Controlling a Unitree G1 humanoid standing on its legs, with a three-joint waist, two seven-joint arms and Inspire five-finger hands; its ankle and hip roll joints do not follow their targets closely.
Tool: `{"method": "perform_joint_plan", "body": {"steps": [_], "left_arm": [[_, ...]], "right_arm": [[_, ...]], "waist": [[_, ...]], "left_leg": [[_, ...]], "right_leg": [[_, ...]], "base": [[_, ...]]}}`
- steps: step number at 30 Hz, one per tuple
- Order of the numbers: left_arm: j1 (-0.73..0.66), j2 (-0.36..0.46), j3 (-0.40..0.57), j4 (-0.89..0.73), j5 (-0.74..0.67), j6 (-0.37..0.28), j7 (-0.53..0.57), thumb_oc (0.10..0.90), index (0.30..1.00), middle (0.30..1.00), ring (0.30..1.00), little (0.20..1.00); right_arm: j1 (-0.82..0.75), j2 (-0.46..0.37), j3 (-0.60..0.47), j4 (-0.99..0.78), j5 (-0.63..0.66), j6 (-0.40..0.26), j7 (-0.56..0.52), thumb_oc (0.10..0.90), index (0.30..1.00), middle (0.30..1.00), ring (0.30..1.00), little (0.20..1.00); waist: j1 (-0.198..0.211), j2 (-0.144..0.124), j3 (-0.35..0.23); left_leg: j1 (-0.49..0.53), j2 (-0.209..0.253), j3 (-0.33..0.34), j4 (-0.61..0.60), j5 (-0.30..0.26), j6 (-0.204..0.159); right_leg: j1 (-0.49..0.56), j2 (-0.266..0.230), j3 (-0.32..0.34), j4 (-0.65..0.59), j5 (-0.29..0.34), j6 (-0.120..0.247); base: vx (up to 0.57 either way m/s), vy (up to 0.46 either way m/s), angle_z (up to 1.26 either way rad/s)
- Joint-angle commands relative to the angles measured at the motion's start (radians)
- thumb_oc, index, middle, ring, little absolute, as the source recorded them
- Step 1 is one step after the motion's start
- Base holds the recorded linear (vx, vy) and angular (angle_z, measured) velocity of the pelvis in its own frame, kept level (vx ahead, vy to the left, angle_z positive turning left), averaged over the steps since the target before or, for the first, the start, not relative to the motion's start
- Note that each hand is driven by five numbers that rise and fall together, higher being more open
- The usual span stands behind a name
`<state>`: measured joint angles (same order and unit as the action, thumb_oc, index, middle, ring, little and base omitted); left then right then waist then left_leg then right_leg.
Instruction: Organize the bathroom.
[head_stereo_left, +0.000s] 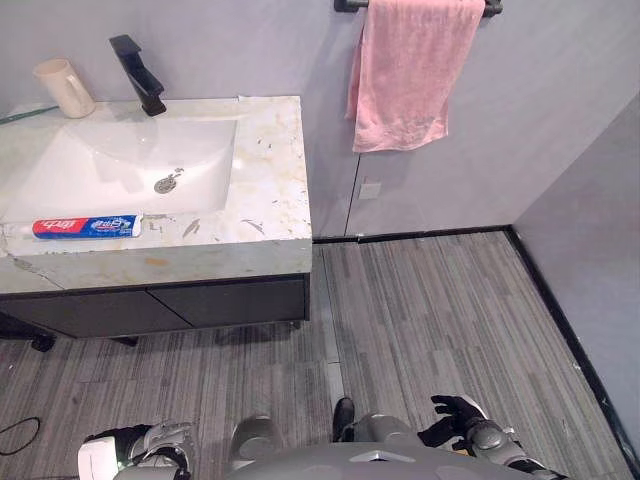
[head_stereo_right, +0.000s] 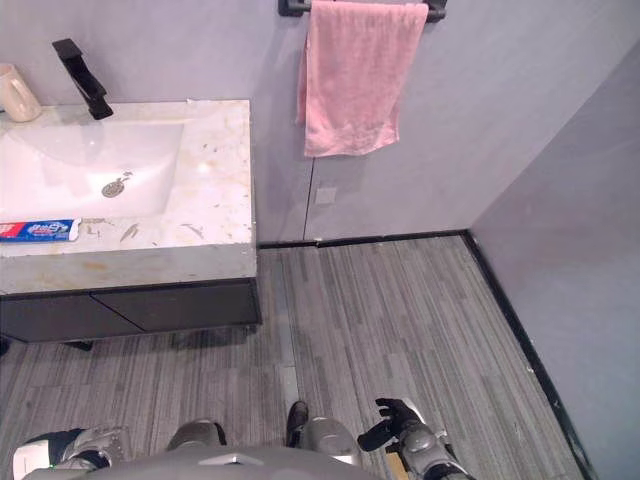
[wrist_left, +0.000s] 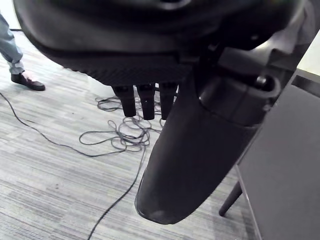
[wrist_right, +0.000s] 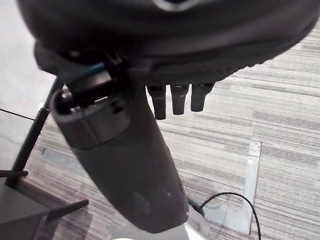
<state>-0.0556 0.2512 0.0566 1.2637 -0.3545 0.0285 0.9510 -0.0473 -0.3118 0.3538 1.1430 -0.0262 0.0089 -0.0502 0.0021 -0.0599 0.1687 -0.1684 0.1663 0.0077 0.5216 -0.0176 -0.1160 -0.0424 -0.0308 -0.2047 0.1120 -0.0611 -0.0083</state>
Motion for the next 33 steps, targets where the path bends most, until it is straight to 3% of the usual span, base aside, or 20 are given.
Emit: {"method": "perform_joint_plan", "body": {"steps": [1,3,4,6,8,11,13,15,16,17,19,20,26,33], "left_arm": [[-0.033,0.070,-0.015,0.002,0.012,-0.020,0.056,0.800,0.900,0.900,0.900,0.900],[-0.046,0.059,-0.018,0.009,0.044,-0.023,0.043,0.800,0.900,0.900,0.900,0.900],[-0.059,0.052,-0.028,0.011,0.084,-0.022,0.030,0.800,0.900,0.900,0.900,0.900],[-0.067,0.050,-0.038,0.006,0.115,-0.006,0.015,0.800,0.900,0.900,0.900,0.900],[-0.093,0.052,-0.095,-0.020,0.102,0.033,0.029,0.800,0.900,0.900,0.900,0.900],[-0.088,0.050,-0.099,-0.031,0.102,0.038,0.044,0.800,0.900,0.900,0.900,0.900],[-0.074,0.057,-0.092,-0.036,0.096,0.035,0.053,0.800,0.900,0.900,0.900,0.900],[-0.061,0.067,-0.079,-0.038,0.081,0.031,0.068,0.800,0.900,0.900,0.900,0.900],[-0.050,0.077,-0.077,-0.035,0.074,0.031,0.089,0.800,0.900,0.900,0.900,0.900],[-0.050,0.077,-0.077,-0.035,0.074,0.031,0.089,0.800,0.900,0.900,0.900,0.900],[-0.055,0.083,-0.076,-0.011,0.007,-0.011,0.129,0.800,0.900,0.900,0.900,0.900],[-0.056,0.083,-0.065,-0.013,-0.030,-0.011,0.144,0.800,0.900,0.900,0.900,0.900],[-0.051,0.081,0.021,0.037,-0.193,-0.074,0.185,0.800,0.900,0.900,0.900,0.900],[-0.031,0.091,0.078,0.071,-0.207,-0.093,0.181,0.800,0.900,0.900,0.900,0.900]], "right_arm": [[-0.022,-0.030,-0.024,-0.003,0.036,-0.021,-0.016,0.800,0.900,0.900,0.900,0.900],[-0.017,-0.029,-0.035,0.000,0.039,-0.020,-0.025,0.800,0.900,0.900,0.900,0.900],[-0.013,-0.028,-0.042,0.004,0.038,-0.023,-0.035,0.800,0.900,0.900,0.900,0.900],[-0.015,-0.027,-0.049,0.010,0.039,-0.024,-0.042,0.800,0.900,0.900,0.900,0.900],[-0.023,-0.017,-0.051,-0.002,0.043,-0.029,-0.047,0.800,0.900,0.900,0.900,0.900],[-0.034,0.001,-0.032,-0.021,0.011,-0.012,-0.046,0.800,0.900,0.900,0.900,0.900],[-0.039,0.010,-0.030,-0.026,-0.004,-0.018,-0.041,0.800,0.900,0.900,0.900,0.900],[-0.048,0.015,-0.024,-0.029,-0.030,-0.026,-0.025,0.800,0.900,0.900,0.900,0.900],[-0.049,0.013,-0.010,-0.040,-0.015,-0.023,-0.025,0.800,0.900,0.900,0.900,0.900],[-0.049,0.013,-0.010,-0.040,-0.015,-0.023,-0.025,0.800,0.900,0.900,0.900,0.900],[-0.036,0.006,-0.024,-0.028,0.035,-0.024,-0.039,0.800,0.900,0.900,0.900,0.900],[-0.033,0.004,-0.026,-0.023,0.045,-0.020,-0.046,0.800,0.900,0.900,0.900,0.900],[0.005,-0.029,-0.054,0.001,0.040,-0.024,-0.058,0.800,0.900,0.900,0.900,0.900],[0.012,-0.038,-0.058,0.008,0.005,-0.032,-0.037,0.800,0.900,0.900,0.900,0.900]], "waist": [[-0.046,0.044,0.019],[-0.051,0.050,0.021],[-0.059,0.055,0.020],[-0.066,0.063,0.021],[-0.059,0.057,0.023],[-0.039,0.051,0.023],[-0.025,0.047,0.024],[-0.015,0.048,0.024],[-0.033,0.045,0.020],[-0.033,0.045,0.020],[-0.047,0.024,0.007],[-0.051,0.023,0.006],[-0.069,0.022,-0.018],[-0.075,0.022,-0.038]], "left_leg": [[0.107,0.073,0.030,-0.279,0.108,0.047],[0.102,0.067,0.051,-0.287,0.090,0.042],[0.110,0.060,0.097,-0.290,0.035,0.042],[0.126,0.055,0.135,-0.299,0.005,0.042],[0.116,0.001,0.121,-0.270,-0.054,0.049],[0.146,-0.047,0.121,-0.318,-0.060,0.073],[0.161,-0.054,0.148,-0.339,-0.067,0.079],[0.177,-0.046,0.181,-0.362,-0.064,0.085],[0.182,-0.044,0.161,-0.374,-0.053,0.081],[0.182,-0.044,0.161,-0.374,-0.053,0.081],[0.144,-0.073,0.078,-0.365,-0.056,0.097],[0.145,-0.071,0.074,-0.371,-0.050,0.095],[0.154,-0.041,0.065,-0.394,-0.018,0.073],[0.185,-0.037,0.075,-0.418,-0.022,0.063]], "right_leg": [[0.051,-0.068,0.056,0.067,-0.063,0.057],[0.056,-0.093,0.045,0.074,-0.064,0.071],[0.049,-0.130,0.025,0.092,-0.063,0.089],[0.043,-0.153,0.014,0.111,-0.064,0.101],[0.042,-0.220,0.001,0.116,-0.030,0.145],[0.046,-0.270,-0.012,0.076,0.040,0.168],[0.028,-0.291,-0.041,0.081,0.076,0.175],[0.011,-0.282,-0.063,0.107,0.079,0.178],[-0.004,-0.170,0.035,0.055,0.040,0.165],[-0.004,-0.170,0.035,0.055,0.040,0.165],[-0.011,-0.096,0.100,0.013,0.031,0.132],[-0.007,-0.083,0.103,0.009,0.029,0.126],[0.030,-0.048,0.104,-0.046,0.027,0.096],[0.048,-0.050,0.104,-0.090,0.042,0.100]], "base": [[0.14,0.438,-0.87],[0.11,0.403,0.08],[0.10,0.407,0.49],[0.09,0.354,0.34],[0.10,0.395,0.47],[0.07,0.239,0.21],[0.00,0.111,-0.19],[0.00,0.004,-0.57],[0.01,-0.069,-0.31],[0.02,-0.110,-0.51],[0.02,-0.176,0.10],[0.02,-0.211,0.76],[0.05,-0.070,0.41],[0.03,0.005,0.09]]}}
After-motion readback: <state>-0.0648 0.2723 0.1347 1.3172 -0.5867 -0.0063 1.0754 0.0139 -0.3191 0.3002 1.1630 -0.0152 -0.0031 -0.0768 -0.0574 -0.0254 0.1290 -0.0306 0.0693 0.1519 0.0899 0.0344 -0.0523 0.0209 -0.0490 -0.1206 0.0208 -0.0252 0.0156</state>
